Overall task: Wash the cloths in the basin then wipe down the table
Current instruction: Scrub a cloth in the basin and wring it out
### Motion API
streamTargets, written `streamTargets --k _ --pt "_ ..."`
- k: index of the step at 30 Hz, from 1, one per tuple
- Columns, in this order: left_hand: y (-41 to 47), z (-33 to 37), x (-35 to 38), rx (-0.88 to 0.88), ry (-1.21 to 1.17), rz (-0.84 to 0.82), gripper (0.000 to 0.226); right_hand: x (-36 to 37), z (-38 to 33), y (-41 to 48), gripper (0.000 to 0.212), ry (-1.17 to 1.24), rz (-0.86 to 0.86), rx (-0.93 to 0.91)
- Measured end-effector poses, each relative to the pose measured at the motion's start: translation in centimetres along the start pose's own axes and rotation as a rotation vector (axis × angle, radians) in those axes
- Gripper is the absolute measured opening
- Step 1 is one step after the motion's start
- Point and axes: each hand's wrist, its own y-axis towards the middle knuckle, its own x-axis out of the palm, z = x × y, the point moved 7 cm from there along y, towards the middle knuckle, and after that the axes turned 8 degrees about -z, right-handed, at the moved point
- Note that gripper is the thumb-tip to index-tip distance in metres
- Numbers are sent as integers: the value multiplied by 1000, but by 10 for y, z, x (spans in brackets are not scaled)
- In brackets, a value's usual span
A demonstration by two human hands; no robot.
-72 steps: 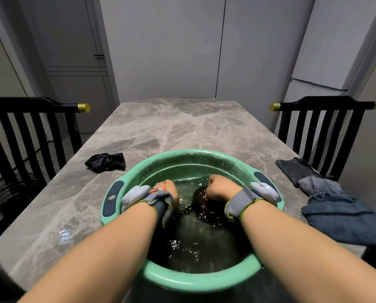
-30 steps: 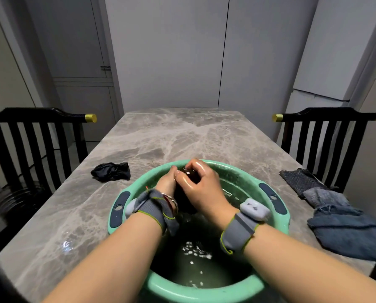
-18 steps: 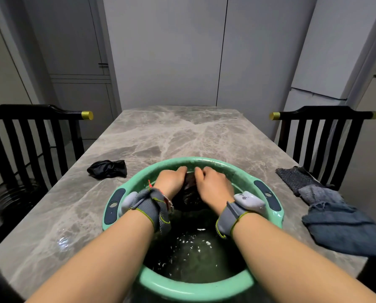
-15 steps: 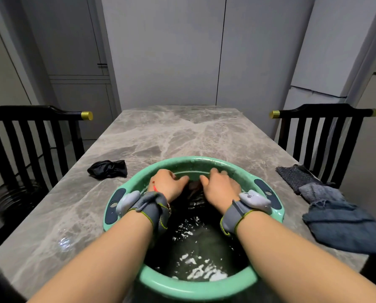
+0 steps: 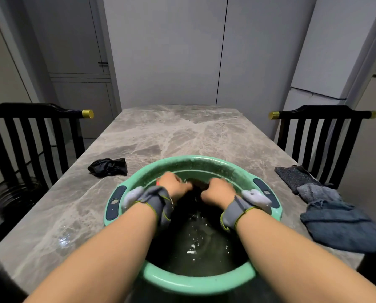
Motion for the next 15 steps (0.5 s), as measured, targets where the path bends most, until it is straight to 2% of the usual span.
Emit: streamTargets --k 3,5,6,12,14,15 --pt "-4 19 -31 108 -485 88 38 -25 -4 -2 25 456 177 -67" --pt "-12 32 -46 157 -620 32 31 -43 -12 -8 7 732 251 -172" --pt "-21 40 -56 177 -616 4 29 -53 -14 -12 9 807 266 -207" --pt "-42 58 -100 263 -388 54 31 -103 -27 -32 15 796 275 -328" --pt "-46 59 -106 257 -296 49 27 -108 -34 -37 7 663 171 -342" --pt "-45 57 -108 248 -246 48 27 -107 -33 -37 13 619 114 -323"
